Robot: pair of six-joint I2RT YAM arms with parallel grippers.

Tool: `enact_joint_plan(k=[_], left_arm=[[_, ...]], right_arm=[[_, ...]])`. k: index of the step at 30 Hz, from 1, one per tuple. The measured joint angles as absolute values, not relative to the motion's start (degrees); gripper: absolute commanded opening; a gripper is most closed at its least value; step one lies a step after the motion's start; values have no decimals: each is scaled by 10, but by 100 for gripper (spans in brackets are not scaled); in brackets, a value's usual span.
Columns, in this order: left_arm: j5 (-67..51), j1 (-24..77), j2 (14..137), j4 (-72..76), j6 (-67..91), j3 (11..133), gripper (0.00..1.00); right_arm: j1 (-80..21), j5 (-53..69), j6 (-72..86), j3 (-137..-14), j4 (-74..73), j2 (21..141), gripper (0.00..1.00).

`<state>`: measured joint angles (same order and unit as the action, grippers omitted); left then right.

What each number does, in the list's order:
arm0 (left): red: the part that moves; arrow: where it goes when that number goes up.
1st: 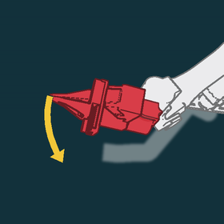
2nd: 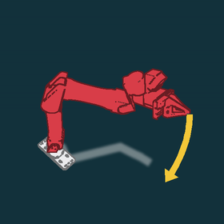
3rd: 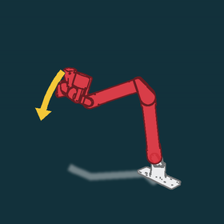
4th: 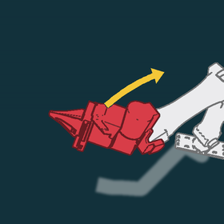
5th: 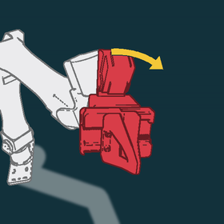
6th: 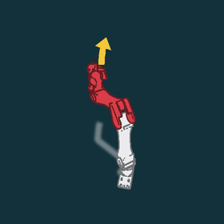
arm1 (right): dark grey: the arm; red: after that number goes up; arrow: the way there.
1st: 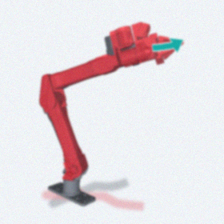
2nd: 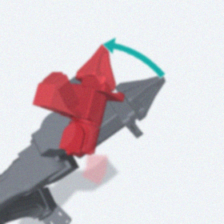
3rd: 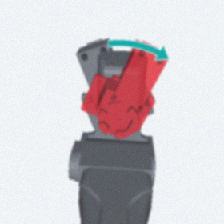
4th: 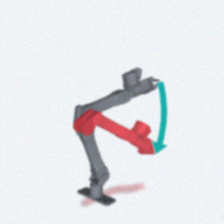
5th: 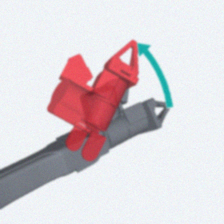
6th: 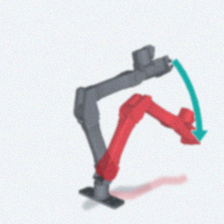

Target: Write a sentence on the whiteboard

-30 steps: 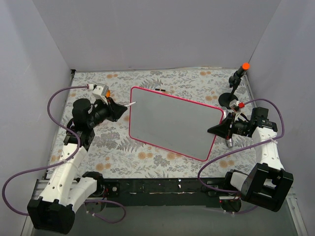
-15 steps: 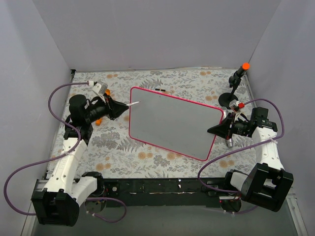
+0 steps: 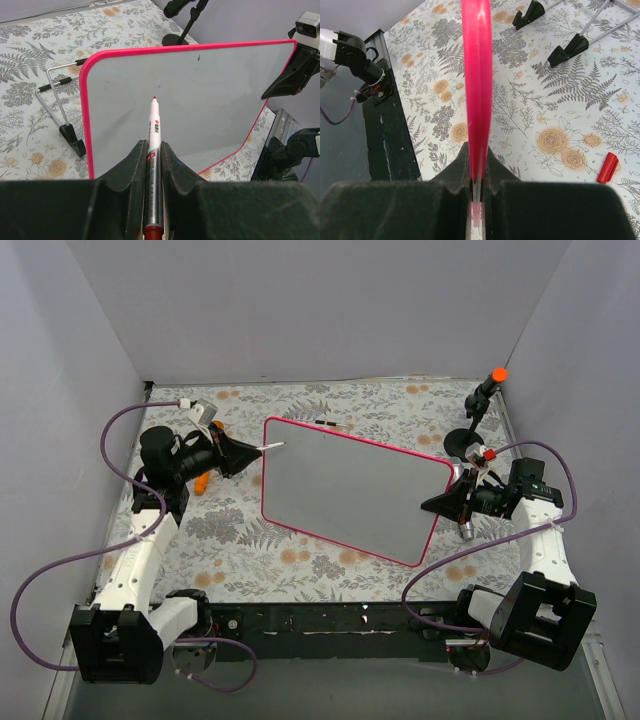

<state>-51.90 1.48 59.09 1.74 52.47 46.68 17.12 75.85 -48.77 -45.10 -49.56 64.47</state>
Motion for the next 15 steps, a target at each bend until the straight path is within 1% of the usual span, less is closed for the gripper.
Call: enact_joint_plan(k=[15], left_arm=[[-545, 5, 641, 46, 533, 487, 0]], right_arm=[[171, 759, -492, -451, -496, 645, 1]])
